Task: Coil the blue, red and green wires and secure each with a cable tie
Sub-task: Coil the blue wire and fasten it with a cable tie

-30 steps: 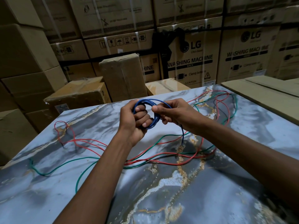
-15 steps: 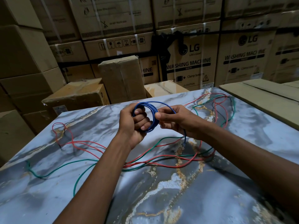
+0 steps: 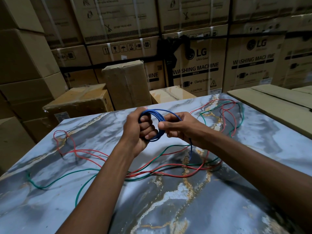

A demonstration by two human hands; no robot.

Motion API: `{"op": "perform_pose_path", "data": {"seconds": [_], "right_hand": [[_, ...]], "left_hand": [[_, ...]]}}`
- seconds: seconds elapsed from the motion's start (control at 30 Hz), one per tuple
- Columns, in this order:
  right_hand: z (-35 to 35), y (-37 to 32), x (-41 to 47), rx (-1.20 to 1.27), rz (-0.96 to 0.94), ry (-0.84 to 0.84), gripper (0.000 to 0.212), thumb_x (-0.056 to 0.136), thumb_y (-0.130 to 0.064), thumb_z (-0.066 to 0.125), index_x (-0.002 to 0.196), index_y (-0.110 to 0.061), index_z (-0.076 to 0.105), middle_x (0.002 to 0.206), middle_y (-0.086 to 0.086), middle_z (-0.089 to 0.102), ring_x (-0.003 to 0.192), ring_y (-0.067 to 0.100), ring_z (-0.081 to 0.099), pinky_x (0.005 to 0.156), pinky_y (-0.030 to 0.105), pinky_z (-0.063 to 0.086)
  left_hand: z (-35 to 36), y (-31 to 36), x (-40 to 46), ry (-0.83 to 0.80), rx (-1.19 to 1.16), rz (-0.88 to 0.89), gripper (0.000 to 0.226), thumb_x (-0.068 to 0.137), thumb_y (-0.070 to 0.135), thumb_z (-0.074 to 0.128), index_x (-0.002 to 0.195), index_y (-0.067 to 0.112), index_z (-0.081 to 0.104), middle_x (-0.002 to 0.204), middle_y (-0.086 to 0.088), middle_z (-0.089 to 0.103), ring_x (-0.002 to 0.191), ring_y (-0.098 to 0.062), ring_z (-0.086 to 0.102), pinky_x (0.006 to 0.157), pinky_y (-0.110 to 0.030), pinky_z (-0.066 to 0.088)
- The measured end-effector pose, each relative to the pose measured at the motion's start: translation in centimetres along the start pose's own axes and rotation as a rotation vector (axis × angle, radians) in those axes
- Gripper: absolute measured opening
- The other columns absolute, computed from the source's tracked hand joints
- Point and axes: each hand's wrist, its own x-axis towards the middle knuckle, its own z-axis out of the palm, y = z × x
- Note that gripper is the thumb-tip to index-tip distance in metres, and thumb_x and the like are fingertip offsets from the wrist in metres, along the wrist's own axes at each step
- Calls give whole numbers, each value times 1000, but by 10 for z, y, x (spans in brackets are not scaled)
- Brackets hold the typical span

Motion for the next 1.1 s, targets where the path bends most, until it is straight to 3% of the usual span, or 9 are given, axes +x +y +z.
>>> {"op": "perform_pose_path", "data": {"seconds": [0.13,0.3,0.4,0.47,0.57,0.67,0.83,1.0,1.1], "right_hand": [[0,-2,2,-36,-54,41,16,73,-20,84,73,-9,72,68,9,51,65,21,41,58,22,45],[-6,-5,-3,-239,51,102,37,78,-36,81,106,-13,78,95,3,78,77,15,70,53,18,39],[-19,-8,-2,-304,-23,197,37,79,-40,81,105,-14,80,89,5,75,54,9,43,50,22,25],[-31,-14,-1,-290,-81,254,34,82,-34,80,102,-7,79,79,6,69,54,11,31,50,24,22],[-51,-22,-1,-258,-117,351,27,87,-22,78,104,-1,78,76,7,65,56,12,30,51,24,23],[-64,-22,-3,-330,-136,407,22,86,-25,80,99,-6,80,77,9,68,60,18,33,53,27,25],[-69,-15,-2,-659,-265,384,15,94,-18,74,104,-9,80,86,4,77,58,-2,58,55,13,42],[-61,0,2,-1144,-438,312,23,92,-7,73,114,-14,79,99,-7,75,64,-10,62,65,6,46],[-56,5,5,-1379,-449,233,34,94,-8,69,126,-18,73,102,8,75,69,7,56,70,24,47]], "left_hand": [[2,-1,1,15,-64,-1,53,100,27,44,48,22,36,35,8,18,28,-7,13,31,-19,17],[-3,-3,4,46,-49,21,50,100,27,46,51,20,38,36,7,18,29,-8,13,35,-22,16],[-7,-3,5,69,-40,36,48,102,28,44,56,17,39,37,6,18,30,-8,14,35,-22,18],[-9,-2,5,70,-31,34,48,104,29,42,58,16,40,38,6,18,31,-8,14,36,-23,18],[-11,0,5,62,-34,27,47,105,31,40,61,15,41,39,6,19,32,-8,15,38,-24,19],[-12,0,5,63,-16,19,48,106,32,39,61,15,42,40,6,20,33,-8,15,38,-24,20],[-16,-2,9,98,-97,54,45,108,32,34,68,13,43,41,7,21,33,-8,16,40,-24,21],[-26,-3,15,123,-202,96,47,109,35,28,72,12,46,42,8,22,34,-7,19,42,-23,26],[-30,-1,19,148,-233,105,47,109,36,28,74,12,48,43,7,23,35,-8,20,43,-23,28]]}}
